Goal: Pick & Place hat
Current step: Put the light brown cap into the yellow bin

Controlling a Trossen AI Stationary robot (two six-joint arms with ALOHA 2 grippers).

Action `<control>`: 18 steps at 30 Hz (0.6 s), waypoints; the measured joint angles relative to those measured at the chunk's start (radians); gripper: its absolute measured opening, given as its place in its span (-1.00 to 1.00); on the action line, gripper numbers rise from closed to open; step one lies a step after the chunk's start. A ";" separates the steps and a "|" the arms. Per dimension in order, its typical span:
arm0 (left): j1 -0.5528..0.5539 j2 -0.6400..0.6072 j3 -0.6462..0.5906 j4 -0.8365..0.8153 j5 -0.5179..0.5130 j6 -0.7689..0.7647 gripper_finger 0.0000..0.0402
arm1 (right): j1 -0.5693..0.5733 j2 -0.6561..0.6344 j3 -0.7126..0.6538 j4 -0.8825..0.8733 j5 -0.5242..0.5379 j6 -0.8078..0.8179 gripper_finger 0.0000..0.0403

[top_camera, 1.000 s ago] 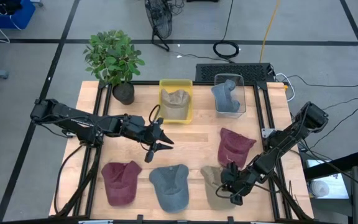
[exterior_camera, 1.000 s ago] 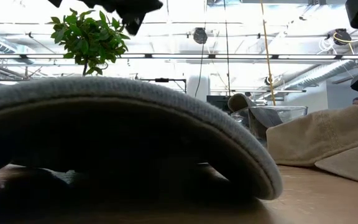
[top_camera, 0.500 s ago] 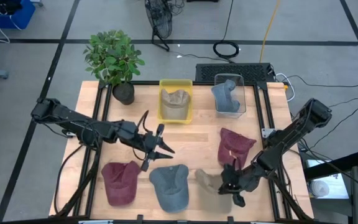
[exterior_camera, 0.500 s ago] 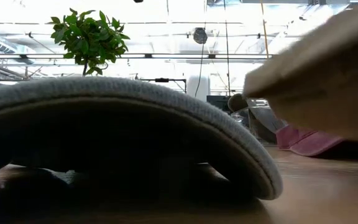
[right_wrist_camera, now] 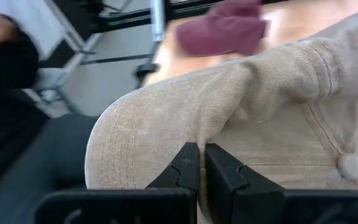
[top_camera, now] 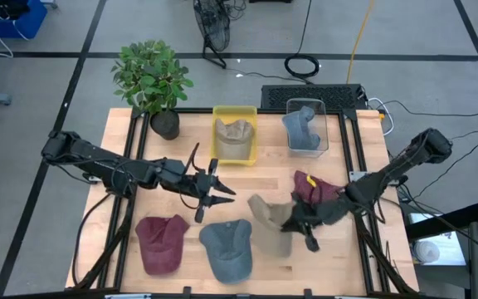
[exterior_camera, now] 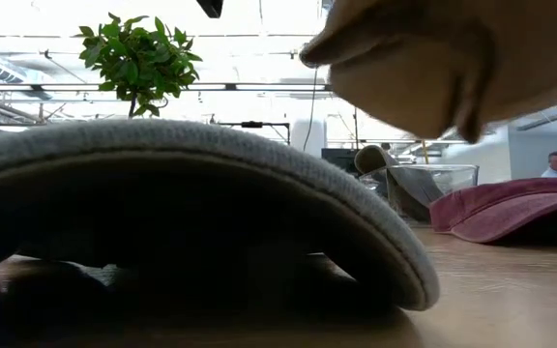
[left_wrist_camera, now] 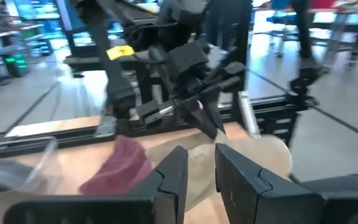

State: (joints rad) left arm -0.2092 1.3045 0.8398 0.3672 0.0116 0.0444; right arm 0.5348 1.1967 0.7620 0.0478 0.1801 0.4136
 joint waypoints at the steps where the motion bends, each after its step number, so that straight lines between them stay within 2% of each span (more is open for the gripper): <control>1: 0.000 0.000 0.000 -0.002 -0.016 0.003 -0.56 | -0.026 0.001 0.000 -0.007 -0.003 -0.022 -0.98; 6: 0.000 0.000 0.000 -0.047 -0.064 0.041 -0.56 | -0.166 0.037 0.000 -0.021 -0.041 -0.107 -0.98; 12: 0.001 0.000 0.000 -0.130 -0.196 0.085 -0.56 | -0.288 0.092 0.001 -0.014 -0.055 -0.167 -0.98; 18: 0.001 0.009 0.001 -0.171 -0.197 0.082 -0.56 | -0.350 0.147 0.002 0.087 -0.110 -0.204 -0.98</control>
State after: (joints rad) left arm -0.2083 1.3131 0.8413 0.1958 -0.1852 0.1266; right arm 0.1848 1.3434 0.7635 0.1346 0.0700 0.2091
